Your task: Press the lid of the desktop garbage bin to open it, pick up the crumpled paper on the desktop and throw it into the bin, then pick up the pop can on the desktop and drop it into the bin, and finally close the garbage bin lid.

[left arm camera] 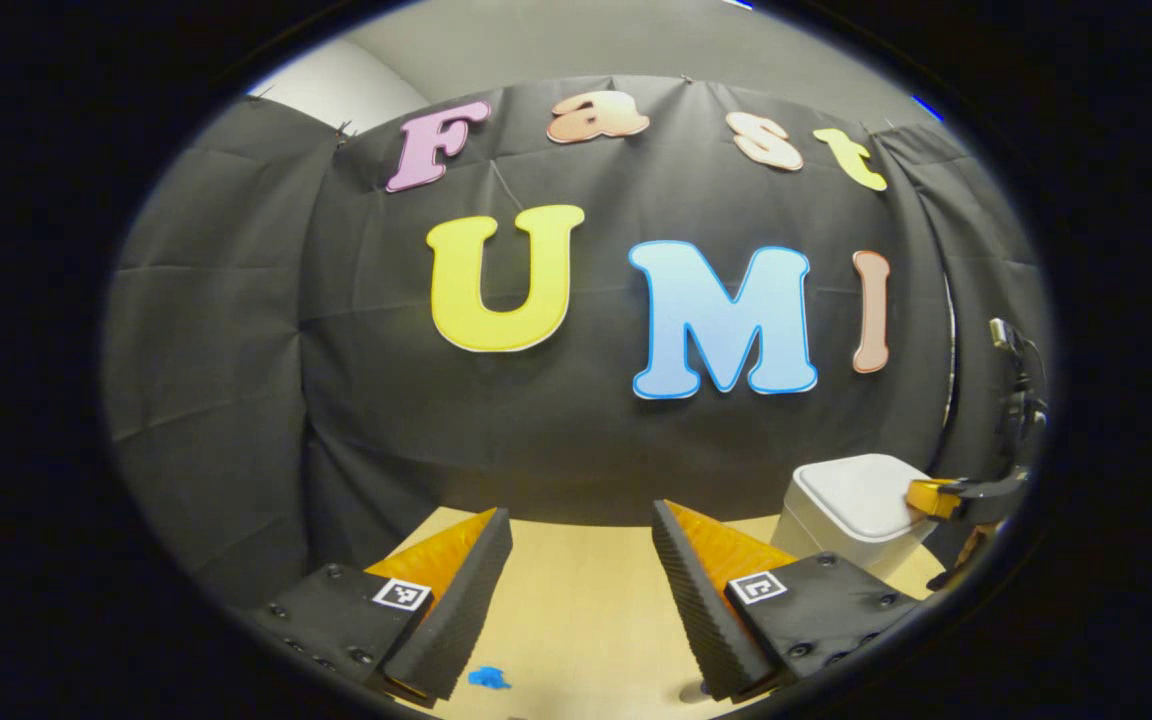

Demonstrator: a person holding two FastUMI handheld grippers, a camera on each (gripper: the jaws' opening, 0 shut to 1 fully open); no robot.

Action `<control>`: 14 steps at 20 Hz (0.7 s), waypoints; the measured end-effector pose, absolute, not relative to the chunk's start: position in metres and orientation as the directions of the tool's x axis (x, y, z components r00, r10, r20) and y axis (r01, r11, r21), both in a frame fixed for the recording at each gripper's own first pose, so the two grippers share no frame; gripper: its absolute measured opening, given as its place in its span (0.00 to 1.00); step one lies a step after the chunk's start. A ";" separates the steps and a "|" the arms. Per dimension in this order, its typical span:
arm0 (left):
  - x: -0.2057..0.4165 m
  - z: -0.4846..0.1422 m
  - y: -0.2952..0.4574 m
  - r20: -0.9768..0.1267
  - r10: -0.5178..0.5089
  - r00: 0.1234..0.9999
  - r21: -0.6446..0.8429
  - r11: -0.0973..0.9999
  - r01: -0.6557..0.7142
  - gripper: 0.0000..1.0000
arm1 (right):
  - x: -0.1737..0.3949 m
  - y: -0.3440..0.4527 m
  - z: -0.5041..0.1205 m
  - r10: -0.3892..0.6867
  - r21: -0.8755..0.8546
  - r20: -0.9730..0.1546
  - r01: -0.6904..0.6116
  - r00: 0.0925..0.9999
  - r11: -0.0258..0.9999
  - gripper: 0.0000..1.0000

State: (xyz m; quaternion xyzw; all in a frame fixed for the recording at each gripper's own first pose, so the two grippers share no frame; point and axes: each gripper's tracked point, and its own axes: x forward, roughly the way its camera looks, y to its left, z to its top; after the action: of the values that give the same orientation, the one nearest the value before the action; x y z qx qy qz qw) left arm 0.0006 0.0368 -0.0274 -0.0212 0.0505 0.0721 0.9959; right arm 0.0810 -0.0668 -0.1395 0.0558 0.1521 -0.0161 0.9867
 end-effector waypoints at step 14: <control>0.000 -0.024 0.037 -0.103 0.135 0.986 -0.027 0.990 -0.138 0.93 | 0.074 -0.060 -0.127 -0.002 0.090 -0.241 0.024 0.971 0.996 0.01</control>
State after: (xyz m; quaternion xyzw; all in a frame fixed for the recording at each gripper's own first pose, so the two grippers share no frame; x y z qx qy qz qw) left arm 0.0002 0.0367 -0.0238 -0.0169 0.0504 0.0686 0.9962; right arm 0.0735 -0.0601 -0.1274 0.0462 0.1212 -0.0065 0.9915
